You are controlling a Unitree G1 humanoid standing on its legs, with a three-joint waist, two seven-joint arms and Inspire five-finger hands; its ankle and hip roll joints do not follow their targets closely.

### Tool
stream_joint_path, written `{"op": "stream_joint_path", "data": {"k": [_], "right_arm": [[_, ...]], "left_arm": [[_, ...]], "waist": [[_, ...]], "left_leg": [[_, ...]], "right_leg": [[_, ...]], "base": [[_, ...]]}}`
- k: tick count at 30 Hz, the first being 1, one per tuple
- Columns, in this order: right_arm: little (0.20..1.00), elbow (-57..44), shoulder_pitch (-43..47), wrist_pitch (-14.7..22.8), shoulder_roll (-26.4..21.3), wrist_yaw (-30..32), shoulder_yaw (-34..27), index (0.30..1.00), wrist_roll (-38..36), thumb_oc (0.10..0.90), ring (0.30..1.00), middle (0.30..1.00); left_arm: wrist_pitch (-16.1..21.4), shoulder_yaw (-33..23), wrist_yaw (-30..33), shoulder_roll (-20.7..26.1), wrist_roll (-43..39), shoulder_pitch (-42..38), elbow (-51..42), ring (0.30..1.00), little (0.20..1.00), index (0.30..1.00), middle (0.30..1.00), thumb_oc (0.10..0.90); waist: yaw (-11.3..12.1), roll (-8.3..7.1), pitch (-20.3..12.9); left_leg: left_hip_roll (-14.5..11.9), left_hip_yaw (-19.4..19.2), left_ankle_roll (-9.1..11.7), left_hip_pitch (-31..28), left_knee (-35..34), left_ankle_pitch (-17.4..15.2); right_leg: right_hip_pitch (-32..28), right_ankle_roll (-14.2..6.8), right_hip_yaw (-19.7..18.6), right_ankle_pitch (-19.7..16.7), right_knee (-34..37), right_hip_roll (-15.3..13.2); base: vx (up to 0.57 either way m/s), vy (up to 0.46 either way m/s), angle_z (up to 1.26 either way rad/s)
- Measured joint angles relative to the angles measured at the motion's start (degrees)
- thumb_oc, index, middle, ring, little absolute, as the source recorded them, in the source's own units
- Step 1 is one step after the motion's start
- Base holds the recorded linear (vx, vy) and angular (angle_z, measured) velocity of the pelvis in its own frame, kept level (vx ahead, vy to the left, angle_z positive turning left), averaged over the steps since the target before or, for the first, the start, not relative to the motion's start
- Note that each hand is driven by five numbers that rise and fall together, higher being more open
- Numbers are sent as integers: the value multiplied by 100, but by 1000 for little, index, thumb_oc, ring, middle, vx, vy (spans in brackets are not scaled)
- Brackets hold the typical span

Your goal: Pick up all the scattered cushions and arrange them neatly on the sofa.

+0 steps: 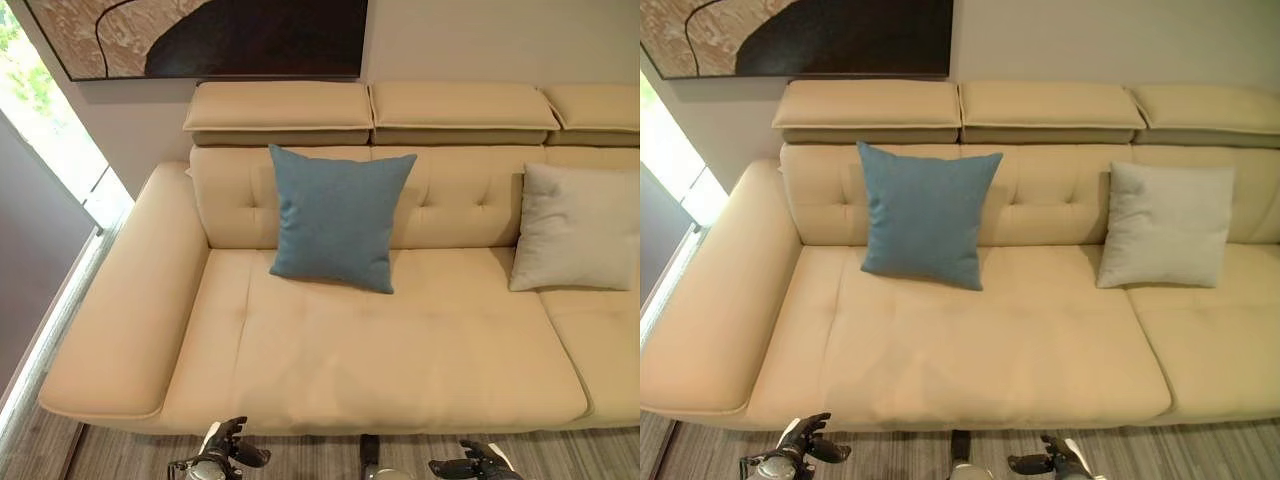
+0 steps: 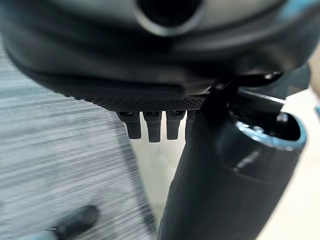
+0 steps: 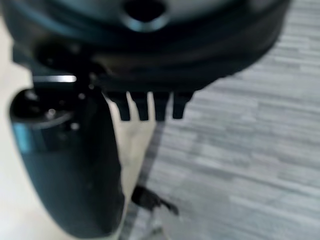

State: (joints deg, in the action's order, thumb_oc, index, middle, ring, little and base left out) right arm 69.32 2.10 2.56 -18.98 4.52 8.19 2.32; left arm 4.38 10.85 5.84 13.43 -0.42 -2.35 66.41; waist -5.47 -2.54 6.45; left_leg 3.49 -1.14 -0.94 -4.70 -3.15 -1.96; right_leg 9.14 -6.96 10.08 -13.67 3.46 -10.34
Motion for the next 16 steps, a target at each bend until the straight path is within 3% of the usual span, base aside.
{"op": "stream_joint_path", "data": {"k": [2,3,4,6,7,8,10,11,12,16], "right_arm": [[900,14,26,-39,15,-5,41,900,27,800,900,900],[900,51,91,-47,15,4,74,900,40,800,900,900],[900,69,217,-43,16,8,113,900,85,800,900,900],[900,177,234,-72,61,-32,138,900,93,800,900,900],[900,234,245,-76,90,-15,134,900,96,800,900,900],[900,230,196,-81,95,-11,119,900,105,800,900,900],[900,219,221,-73,110,-15,101,900,104,800,900,900],[900,231,196,-76,217,-18,54,900,97,800,900,900],[900,230,181,-67,289,-19,55,900,94,800,900,900],[900,224,81,-57,357,-27,55,900,84,800,900,900]], "left_arm": [[-10,38,6,37,0,-1,13,900,900,900,900,800],[-10,32,9,52,8,-21,14,900,900,900,900,800],[-15,13,34,48,63,-65,56,900,900,900,900,800],[-24,7,89,57,72,-141,74,900,900,900,900,800],[-19,-25,96,102,77,-152,114,900,900,900,900,800],[-48,-32,119,171,80,-159,117,900,900,900,900,800],[-52,-53,123,263,91,-45,130,900,900,900,900,800],[-67,-257,141,302,87,54,299,900,900,900,900,800],[-89,-302,157,336,79,117,331,900,900,900,900,800],[-104,-258,148,186,60,436,336,900,900,900,900,800]], "waist": [[2,-8,79],[5,11,107],[60,183,205],[213,440,263],[264,430,274],[349,374,265],[383,338,256],[424,179,145],[441,68,76],[455,138,-169]], "left_leg": [[117,-10,-76,128,53,43],[199,-142,-254,361,156,138],[53,-172,-335,475,185,192],[-231,-158,-366,526,132,339],[-242,-134,-371,547,182,345],[-250,-134,-355,551,165,353],[-251,-133,-277,517,57,413],[-204,-171,-179,424,-143,475],[-159,-171,-110,426,-192,496],[-443,-137,113,486,-200,654]], "right_leg": [[181,-136,-225,-88,-198,-119],[365,-478,-614,-565,-88,-185],[406,-682,-718,-242,-371,-90],[466,-325,-643,992,-1887,138],[423,-395,-659,1302,-2315,153],[306,-286,-644,1715,-2776,146],[-116,-295,-540,1913,-2321,123],[-669,-294,-489,1910,-1296,126],[-831,-182,-518,1923,-914,138],[-1101,118,-503,1562,-224,470]], "base": [[-475,103,-5],[-424,85,-9],[-183,38,-7],[-114,-2,-6],[-59,-89,-10],[19,-116,-1],[30,-133,-11],[20,-77,-19],[2,-109,-14],[2,-70,-1]]}}
